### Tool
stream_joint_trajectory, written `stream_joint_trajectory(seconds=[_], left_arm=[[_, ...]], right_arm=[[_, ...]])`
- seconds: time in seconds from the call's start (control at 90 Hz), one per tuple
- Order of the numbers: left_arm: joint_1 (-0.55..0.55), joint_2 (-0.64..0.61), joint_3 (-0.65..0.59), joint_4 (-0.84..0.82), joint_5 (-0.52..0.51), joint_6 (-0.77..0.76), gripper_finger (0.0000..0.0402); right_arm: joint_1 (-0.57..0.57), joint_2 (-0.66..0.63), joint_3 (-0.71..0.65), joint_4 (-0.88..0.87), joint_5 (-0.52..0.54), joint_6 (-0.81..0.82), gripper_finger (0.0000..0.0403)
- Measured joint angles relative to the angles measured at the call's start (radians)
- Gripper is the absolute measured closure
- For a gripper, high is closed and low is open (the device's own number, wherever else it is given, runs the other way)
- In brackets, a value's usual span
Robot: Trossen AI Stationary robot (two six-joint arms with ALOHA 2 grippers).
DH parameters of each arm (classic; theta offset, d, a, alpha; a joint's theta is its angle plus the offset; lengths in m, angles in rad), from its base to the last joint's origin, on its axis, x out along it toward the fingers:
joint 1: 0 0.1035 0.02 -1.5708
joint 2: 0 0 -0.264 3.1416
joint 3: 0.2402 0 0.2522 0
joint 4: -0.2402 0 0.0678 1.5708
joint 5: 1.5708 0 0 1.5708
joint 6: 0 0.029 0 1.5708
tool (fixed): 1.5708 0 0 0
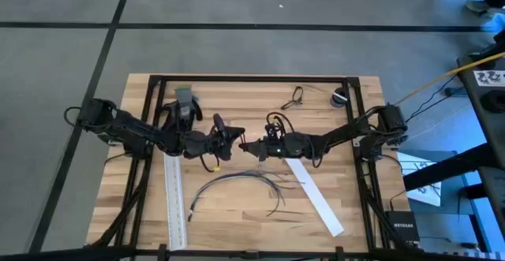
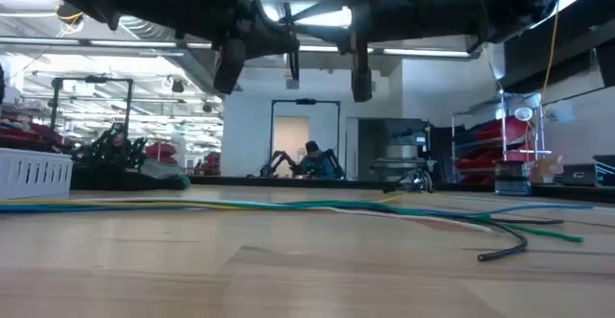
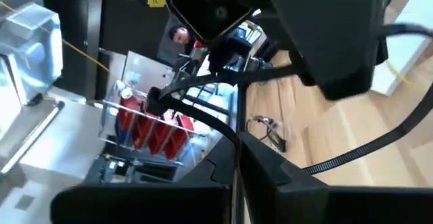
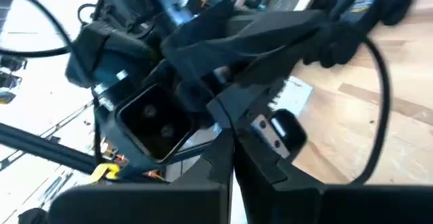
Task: Ziptie cables
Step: Put the black zip tie on the cable wires
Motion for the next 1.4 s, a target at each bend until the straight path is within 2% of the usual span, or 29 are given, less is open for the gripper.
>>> stream_joint_trajectory(seconds=[0.378, 0.767, 1.011, 1.122, 1.4], left_arm=[[0.025, 0.029, 0.000, -0.064, -0.037, 0.022, 0.0402], [-0.006, 0.116, 0.000, 0.028, -0.045, 0.152, 0.0402], [-0.006, 0.116, 0.000, 0.023, -0.052, 0.144, 0.0402], [-0.006, 0.116, 0.000, 0.024, -0.052, 0.144, 0.0402], [-0.017, 0.116, 0.000, 0.017, -0.048, 0.118, 0.0402]], right_arm=[[0.000, 0.000, 0.000, 0.028, -0.003, 0.046, 0.0403], [-0.035, 0.000, 0.001, -0.066, -0.004, 0.043, 0.0403], [-0.050, 0.000, 0.001, -0.048, 0.002, 0.010, 0.0403], [-0.066, 0.000, 0.001, -0.014, 0.040, -0.029, 0.0403], [-0.056, 0.000, 0.001, -0.058, 0.018, -0.058, 0.0403]])
